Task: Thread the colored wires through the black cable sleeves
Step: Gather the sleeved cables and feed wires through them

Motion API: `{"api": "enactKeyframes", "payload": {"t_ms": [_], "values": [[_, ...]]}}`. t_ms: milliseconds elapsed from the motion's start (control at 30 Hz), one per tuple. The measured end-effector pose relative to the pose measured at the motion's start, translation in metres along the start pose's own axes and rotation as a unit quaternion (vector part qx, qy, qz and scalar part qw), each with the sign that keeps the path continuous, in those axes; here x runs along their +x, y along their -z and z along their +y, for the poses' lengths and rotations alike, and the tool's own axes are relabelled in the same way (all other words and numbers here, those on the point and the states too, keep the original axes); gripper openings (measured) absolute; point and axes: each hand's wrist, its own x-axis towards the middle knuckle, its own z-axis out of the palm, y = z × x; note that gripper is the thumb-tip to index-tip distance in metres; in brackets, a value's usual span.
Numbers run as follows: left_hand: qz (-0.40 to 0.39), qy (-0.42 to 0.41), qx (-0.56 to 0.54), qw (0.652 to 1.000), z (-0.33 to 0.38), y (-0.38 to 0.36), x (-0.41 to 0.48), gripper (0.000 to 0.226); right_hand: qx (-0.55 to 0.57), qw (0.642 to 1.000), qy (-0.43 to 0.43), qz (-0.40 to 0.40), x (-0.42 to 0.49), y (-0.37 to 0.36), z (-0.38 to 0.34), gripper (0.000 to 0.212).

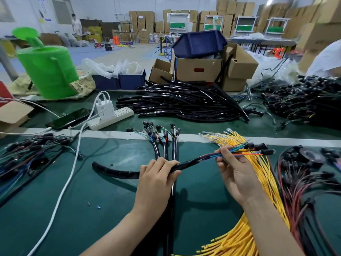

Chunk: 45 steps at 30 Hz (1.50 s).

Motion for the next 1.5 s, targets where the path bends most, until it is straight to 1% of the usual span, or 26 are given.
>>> {"api": "enactKeyframes", "payload": {"t_ms": [67,367,567,667,767,833,933,1033,1133,1233,1267,1333,1500], "values": [[0.003,-0.003,-0.004,1.000,0.000,0.000,0.000,0.038,-0.004,1.000,-0.003,-0.002,0.000,-0.001,0.002,0.007],[0.018,-0.003,-0.017,1.000,0.000,0.000,0.001,0.034,-0.045,0.999,-0.010,-0.028,-0.002,-0.008,0.009,0.012],[0.010,-0.008,-0.017,1.000,0.000,-0.001,0.001,0.035,-0.115,0.990,-0.011,-0.078,-0.006,-0.015,0.021,0.009],[0.009,-0.011,-0.020,1.000,0.000,-0.002,0.001,0.035,-0.136,0.987,-0.009,-0.083,-0.006,-0.013,0.022,0.011],[0.007,-0.017,-0.021,1.000,-0.001,-0.003,0.001,0.034,-0.134,0.987,-0.019,-0.089,-0.005,-0.011,0.019,0.004],[0.005,-0.023,-0.026,0.999,0.000,-0.004,0.000,0.034,-0.105,0.991,-0.038,-0.076,-0.004,-0.008,0.015,0.007],[0.006,-0.028,-0.029,0.999,-0.001,-0.006,0.000,0.034,-0.013,0.998,-0.068,-0.010,-0.002,0.000,0.003,0.018],[0.008,-0.033,-0.034,0.999,-0.002,-0.007,0.000,0.033,0.033,0.997,-0.062,0.030,0.001,0.007,-0.005,0.020],[0.011,-0.026,-0.034,0.999,-0.003,-0.007,0.000,0.034,0.012,0.998,-0.057,0.030,0.001,0.005,-0.004,0.017],[0.008,-0.021,-0.034,0.999,-0.003,-0.006,0.000,0.035,-0.004,0.999,-0.037,0.025,0.001,0.004,-0.004,0.004],[0.007,-0.022,-0.032,0.999,-0.003,-0.005,0.000,0.035,-0.003,0.999,-0.032,0.022,0.001,0.003,-0.004,0.003],[0.007,-0.022,-0.030,0.999,-0.002,-0.005,0.000,0.035,-0.009,0.999,-0.029,0.016,0.001,0.003,-0.001,0.012],[0.011,-0.024,-0.039,0.999,-0.003,-0.005,-0.001,0.035,-0.057,0.998,-0.022,-0.005,0.000,0.000,0.001,0.010]]}}
